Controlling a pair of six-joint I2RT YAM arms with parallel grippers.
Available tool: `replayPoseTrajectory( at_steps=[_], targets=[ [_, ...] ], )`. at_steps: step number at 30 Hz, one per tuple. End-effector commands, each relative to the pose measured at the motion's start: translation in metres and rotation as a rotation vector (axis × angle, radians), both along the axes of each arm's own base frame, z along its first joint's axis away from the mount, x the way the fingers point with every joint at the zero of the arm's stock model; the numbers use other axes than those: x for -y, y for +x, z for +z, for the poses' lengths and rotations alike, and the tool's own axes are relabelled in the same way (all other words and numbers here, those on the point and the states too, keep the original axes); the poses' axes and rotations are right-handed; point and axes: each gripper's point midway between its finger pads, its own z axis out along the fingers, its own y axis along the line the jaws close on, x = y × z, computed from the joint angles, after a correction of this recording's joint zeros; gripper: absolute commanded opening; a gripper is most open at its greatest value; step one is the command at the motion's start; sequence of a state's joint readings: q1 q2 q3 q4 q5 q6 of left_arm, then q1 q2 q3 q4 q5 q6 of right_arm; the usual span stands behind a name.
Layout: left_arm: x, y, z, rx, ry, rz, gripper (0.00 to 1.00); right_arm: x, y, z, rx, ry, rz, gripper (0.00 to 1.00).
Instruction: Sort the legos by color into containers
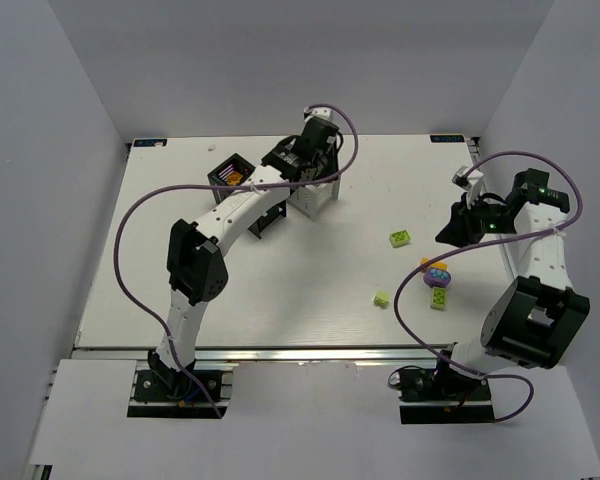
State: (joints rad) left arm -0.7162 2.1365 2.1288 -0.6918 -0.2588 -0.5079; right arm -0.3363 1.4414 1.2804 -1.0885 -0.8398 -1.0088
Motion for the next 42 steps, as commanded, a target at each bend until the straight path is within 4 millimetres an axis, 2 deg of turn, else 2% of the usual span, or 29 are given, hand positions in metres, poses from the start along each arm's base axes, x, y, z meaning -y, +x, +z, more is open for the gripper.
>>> replayPoseTrajectory(
  at_steps=[1,4,7,11,15,21,22,24,25,27,28,30,34,37,40,41,42],
  targets=[
    [-0.009,0.020,0.023,0.072,-0.020,0.017,0.00,-0.005,0.001,0.009,0.006,0.035,0.035,0.27],
    [-0.022,0.041,0.016,0.087,-0.009,0.059,0.00,-0.005,0.002,0.009,0.016,0.033,0.039,0.28],
    [-0.025,0.055,0.019,0.109,-0.015,0.069,0.00,-0.006,0.000,0.007,0.030,0.017,0.044,0.38],
    [-0.028,0.065,0.001,0.093,0.014,0.076,0.01,-0.008,-0.003,0.005,0.040,-0.002,0.055,0.51],
    [-0.036,0.074,-0.009,0.086,0.023,0.108,0.20,-0.009,-0.004,0.004,0.045,-0.011,0.061,0.56],
    [-0.042,0.083,-0.013,0.092,0.021,0.128,0.35,-0.010,-0.005,0.005,0.050,-0.028,0.063,0.58],
    [-0.043,0.084,-0.013,0.093,0.020,0.129,0.44,-0.010,-0.005,0.005,0.049,-0.029,0.065,0.58],
    [-0.043,0.084,-0.011,0.095,0.017,0.128,0.57,-0.009,-0.005,0.005,0.048,-0.035,0.062,0.61],
    [-0.042,0.084,-0.010,0.097,0.015,0.127,0.67,-0.010,-0.006,0.005,0.050,-0.037,0.064,0.67],
    [-0.042,0.083,-0.006,0.101,0.009,0.124,0.71,-0.009,-0.006,0.005,0.058,-0.051,0.064,0.77],
    [-0.042,0.082,0.000,0.109,0.002,0.123,0.74,-0.009,-0.005,0.007,0.067,-0.059,0.066,0.89],
    [-0.042,0.080,0.008,0.117,-0.010,0.117,0.74,-0.007,-0.003,0.007,0.081,-0.077,0.068,0.89],
    [-0.043,0.070,0.037,0.140,-0.051,0.097,0.75,-0.006,0.002,0.010,0.139,-0.126,0.111,0.89],
    [-0.050,0.052,0.060,0.149,-0.095,0.091,0.71,0.001,0.013,0.009,0.197,-0.190,0.110,0.89],
    [-0.062,0.021,0.074,0.152,-0.157,0.085,0.56,0.006,0.019,-0.007,0.169,-0.271,0.105,0.89],
    [-0.071,0.004,0.078,0.157,-0.186,0.087,0.42,0.013,0.018,-0.015,0.112,-0.314,0.067,0.85],
    [-0.075,-0.005,0.078,0.151,-0.200,0.085,0.37,0.013,0.018,-0.021,0.081,-0.330,0.062,0.85]
  ],
)
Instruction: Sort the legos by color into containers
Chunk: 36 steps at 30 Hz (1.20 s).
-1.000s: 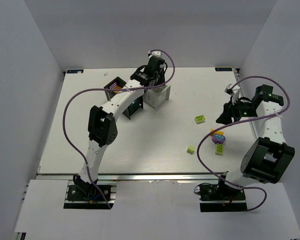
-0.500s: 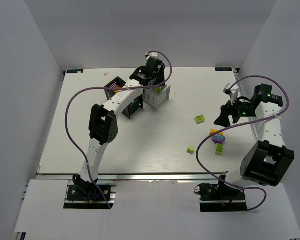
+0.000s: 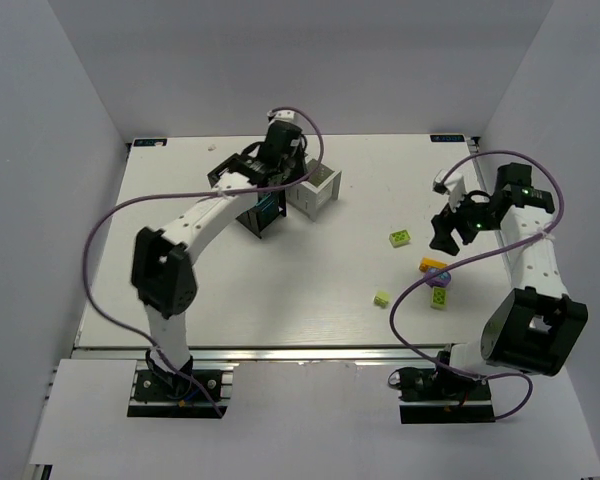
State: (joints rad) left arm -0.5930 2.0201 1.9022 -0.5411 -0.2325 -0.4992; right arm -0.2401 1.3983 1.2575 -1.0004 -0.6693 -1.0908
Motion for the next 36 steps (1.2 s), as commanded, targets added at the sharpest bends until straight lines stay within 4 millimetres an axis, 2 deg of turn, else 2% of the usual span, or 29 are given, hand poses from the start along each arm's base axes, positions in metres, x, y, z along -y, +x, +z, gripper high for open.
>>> replayPoseTrajectory(
  at_steps=[1,2,3,4,6,7,9,10,15,16,17,20,24,30,36],
  targets=[
    [-0.016,-0.042,0.083,0.130,-0.178,-0.014,0.35,0.008,0.006,-0.020,-0.052,-0.125,-0.038,0.82],
    [-0.019,-0.050,0.085,0.135,-0.206,-0.008,0.35,0.014,0.007,-0.026,-0.064,-0.171,-0.063,0.81],
    [-0.031,-0.068,0.081,0.123,-0.211,-0.006,0.35,0.012,0.002,-0.038,-0.101,-0.183,-0.076,0.80],
    [-0.036,-0.076,0.080,0.119,-0.217,-0.005,0.45,0.007,0.000,-0.044,-0.108,-0.206,-0.061,0.80],
    [-0.046,-0.093,0.076,0.100,-0.229,0.009,0.61,0.009,0.000,-0.060,-0.124,-0.270,-0.081,0.81],
    [-0.057,-0.109,0.072,0.091,-0.229,0.015,0.73,0.003,0.000,-0.066,-0.134,-0.292,-0.065,0.81],
    [-0.068,-0.124,0.066,0.071,-0.235,0.036,0.80,0.004,0.007,-0.072,-0.141,-0.321,-0.105,0.79],
    [-0.078,-0.139,0.060,0.063,-0.238,0.043,0.82,0.001,0.011,-0.077,-0.156,-0.327,-0.110,0.78],
    [-0.105,-0.177,0.036,0.034,-0.288,0.106,0.84,0.012,0.028,-0.090,-0.195,-0.376,-0.192,0.75],
    [-0.109,-0.183,0.032,0.032,-0.301,0.115,0.84,0.004,0.030,-0.095,-0.200,-0.388,-0.166,0.75],
    [-0.113,-0.191,0.024,0.023,-0.324,0.128,0.84,0.007,0.032,-0.097,-0.200,-0.404,-0.170,0.75],
    [-0.121,-0.204,0.010,0.005,-0.357,0.158,0.84,0.006,0.032,-0.106,-0.225,-0.421,-0.142,0.73],
    [-0.127,-0.211,0.004,-0.003,-0.378,0.186,0.84,0.003,0.026,-0.118,-0.271,-0.428,-0.091,0.69],
    [-0.131,-0.215,0.003,-0.005,-0.379,0.199,0.85,0.008,0.012,-0.136,-0.346,-0.470,-0.046,0.64],
    [-0.134,-0.217,0.000,-0.007,-0.385,0.213,0.85,0.013,0.008,-0.144,-0.365,-0.499,-0.028,0.61]
  ],
)
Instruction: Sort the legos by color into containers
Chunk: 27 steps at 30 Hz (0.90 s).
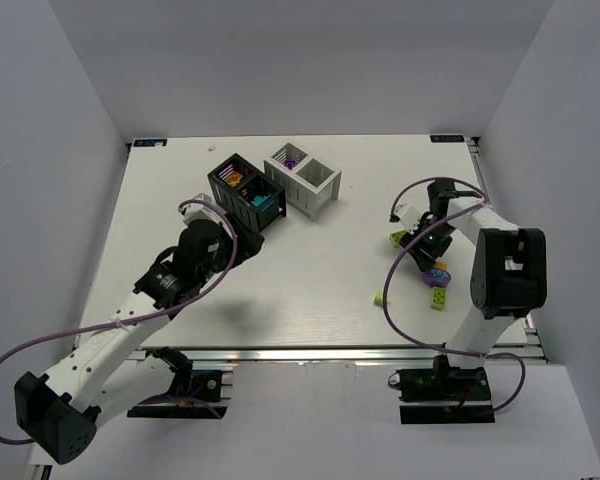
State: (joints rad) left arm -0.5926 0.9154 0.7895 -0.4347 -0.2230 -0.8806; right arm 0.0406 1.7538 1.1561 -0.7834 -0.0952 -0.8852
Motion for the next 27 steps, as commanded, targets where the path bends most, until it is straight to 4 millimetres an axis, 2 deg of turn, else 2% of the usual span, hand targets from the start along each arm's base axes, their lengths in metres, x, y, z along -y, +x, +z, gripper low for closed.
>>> replayPoseTrajectory(
  at_steps=[1,5,9,17,20,21,24,25,27],
  targets=[
    [-0.006,-0.001,0.005,0.020,-0.017,0.030,0.85,0.004,0.001,0.002,-0.005,-0.026,0.034,0.60],
    [-0.008,-0.001,0.004,0.019,-0.014,0.040,0.85,0.005,0.002,0.000,-0.012,-0.031,0.049,0.50],
    [-0.009,-0.001,0.003,0.015,-0.006,0.044,0.85,0.003,0.002,-0.003,-0.035,-0.022,0.059,0.34],
    [-0.011,0.000,-0.001,0.012,0.003,0.058,0.85,-0.005,0.018,0.007,0.012,0.019,0.099,0.18],
    [-0.011,0.003,-0.002,0.008,0.015,0.059,0.85,-0.012,0.035,0.021,0.056,0.053,0.112,0.10],
    [-0.010,0.005,0.004,0.015,0.014,0.059,0.85,-0.015,0.047,0.030,0.086,0.064,0.111,0.07],
    [-0.011,0.008,0.006,0.016,0.030,0.067,0.85,-0.028,0.060,0.043,0.109,0.115,0.115,0.02],
    [-0.011,0.009,0.009,0.023,0.027,0.070,0.85,-0.033,0.069,0.053,0.136,0.136,0.114,0.01],
    [-0.011,0.008,0.012,0.034,0.012,0.072,0.85,-0.042,0.073,0.061,0.141,0.163,0.116,0.00]
  ],
)
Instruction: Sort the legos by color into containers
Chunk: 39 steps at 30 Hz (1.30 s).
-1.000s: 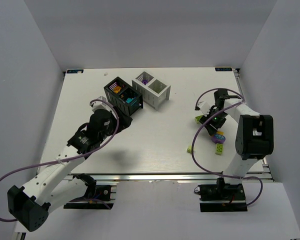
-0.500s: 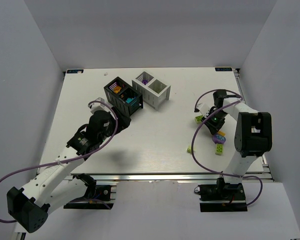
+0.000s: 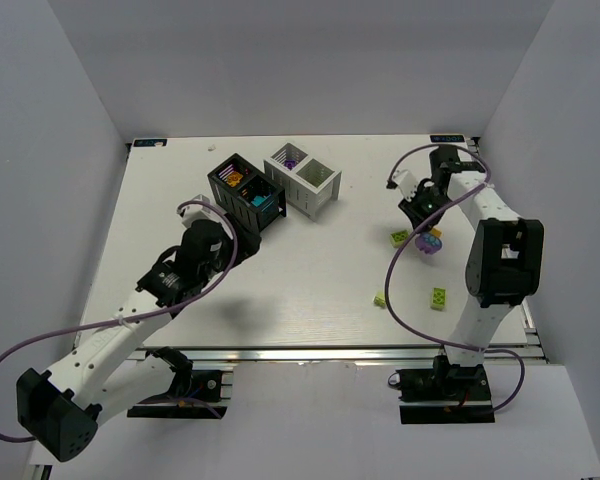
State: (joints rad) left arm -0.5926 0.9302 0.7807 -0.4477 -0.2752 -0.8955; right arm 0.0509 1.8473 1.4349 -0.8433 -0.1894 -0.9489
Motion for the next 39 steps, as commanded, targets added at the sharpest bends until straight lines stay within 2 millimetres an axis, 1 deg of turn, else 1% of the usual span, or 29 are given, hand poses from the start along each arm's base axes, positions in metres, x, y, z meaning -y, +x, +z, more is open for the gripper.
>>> replayPoseTrajectory(
  at_steps=[1,3,4,5,6,7,8,9,11,12,13,14,15,16,17,18,19,21,22,23,24,25,26,28,29,30,32,36,39],
  targets=[
    [-0.002,0.004,0.022,0.059,-0.030,0.020,0.85,-0.027,0.010,0.030,0.021,0.115,0.023,0.00],
    [0.004,0.000,0.026,0.078,-0.070,-0.011,0.85,-0.037,0.014,0.042,0.023,0.162,0.011,0.00],
    [0.009,0.002,0.031,0.108,-0.101,-0.031,0.85,-0.047,0.010,0.049,0.001,0.213,0.007,0.00],
    [0.012,-0.001,0.024,0.107,-0.114,-0.051,0.85,-0.055,0.015,0.064,0.013,0.255,-0.021,0.00],
    [0.022,-0.004,0.023,0.107,-0.143,-0.101,0.85,-0.062,0.014,0.071,0.008,0.285,-0.030,0.00],
    [0.029,-0.002,0.031,0.144,-0.178,-0.128,0.85,-0.072,0.010,0.078,-0.014,0.329,-0.031,0.00],
    [0.034,-0.003,0.027,0.141,-0.187,-0.153,0.85,-0.079,0.011,0.089,-0.013,0.360,-0.060,0.00],
    [0.046,-0.002,0.030,0.151,-0.211,-0.201,0.85,-0.090,0.008,0.094,-0.025,0.389,-0.061,0.00],
    [0.058,-0.001,0.031,0.154,-0.232,-0.251,0.85,-0.101,0.005,0.100,-0.037,0.425,-0.083,0.00],
    [0.068,0.001,0.028,0.140,-0.240,-0.289,0.85,-0.111,0.001,0.102,-0.062,0.441,-0.120,0.00],
    [0.080,-0.001,0.034,0.156,-0.268,-0.341,0.85,-0.117,0.003,0.104,-0.056,0.453,-0.131,0.00],
    [0.088,0.001,0.039,0.178,-0.287,-0.367,0.85,-0.128,-0.003,0.105,-0.060,0.457,-0.128,0.00],
    [0.096,0.002,0.042,0.187,-0.298,-0.392,0.85,-0.134,-0.005,0.105,-0.076,0.465,-0.172,0.00],
    [0.109,0.003,0.042,0.196,-0.310,-0.434,0.86,-0.139,-0.006,0.105,-0.072,0.464,-0.184,0.00],
    [0.116,0.004,0.043,0.201,-0.313,-0.454,0.86,-0.144,-0.008,0.106,-0.074,0.473,-0.192,0.00],
    [0.123,0.005,0.044,0.209,-0.317,-0.475,0.87,-0.156,-0.010,0.108,-0.059,0.486,-0.181,0.00],
    [0.136,0.008,0.046,0.220,-0.317,-0.505,0.88,-0.160,-0.010,0.107,-0.069,0.489,-0.235,0.00],
    [0.148,0.010,0.045,0.219,-0.317,-0.536,0.91,-0.173,-0.011,0.113,-0.060,0.517,-0.252,0.00],
    [0.156,0.011,0.052,0.232,-0.328,-0.553,0.91,-0.179,-0.012,0.115,-0.083,0.540,-0.294,0.00],
    [0.164,0.015,0.040,0.201,-0.322,-0.565,0.92,-0.183,-0.012,0.117,-0.085,0.549,-0.306,0.00],
    [0.169,0.015,0.038,0.194,-0.329,-0.577,0.93,-0.190,-0.015,0.119,-0.088,0.556,-0.309,0.00],
    [0.177,0.016,0.045,0.206,-0.347,-0.593,0.94,-0.194,-0.014,0.120,-0.085,0.563,-0.318,0.00],
    [0.183,0.018,0.036,0.183,-0.350,-0.603,0.96,-0.198,-0.015,0.122,-0.096,0.579,-0.327,0.00],
    [0.191,0.020,0.036,0.175,-0.364,-0.615,0.97,-0.207,-0.020,0.127,-0.113,0.610,-0.317,0.00],
    [0.195,0.023,0.040,0.176,-0.369,-0.618,0.97,-0.210,-0.019,0.131,-0.109,0.626,-0.318,0.00],
    [0.198,0.025,0.033,0.158,-0.361,-0.618,0.98,-0.212,-0.020,0.132,-0.108,0.632,-0.314,0.00],
    [0.202,0.027,0.031,0.148,-0.361,-0.623,0.98,-0.214,-0.020,0.136,-0.098,0.649,-0.308,0.00],
    [0.206,0.030,0.016,0.110,-0.340,-0.614,0.98,-0.220,-0.024,0.141,-0.115,0.678,-0.313,0.00],
    [0.208,0.034,0.016,0.112,-0.342,-0.611,0.98,-0.222,-0.028,0.145,-0.119,0.691,-0.311,0.00]
  ],
)
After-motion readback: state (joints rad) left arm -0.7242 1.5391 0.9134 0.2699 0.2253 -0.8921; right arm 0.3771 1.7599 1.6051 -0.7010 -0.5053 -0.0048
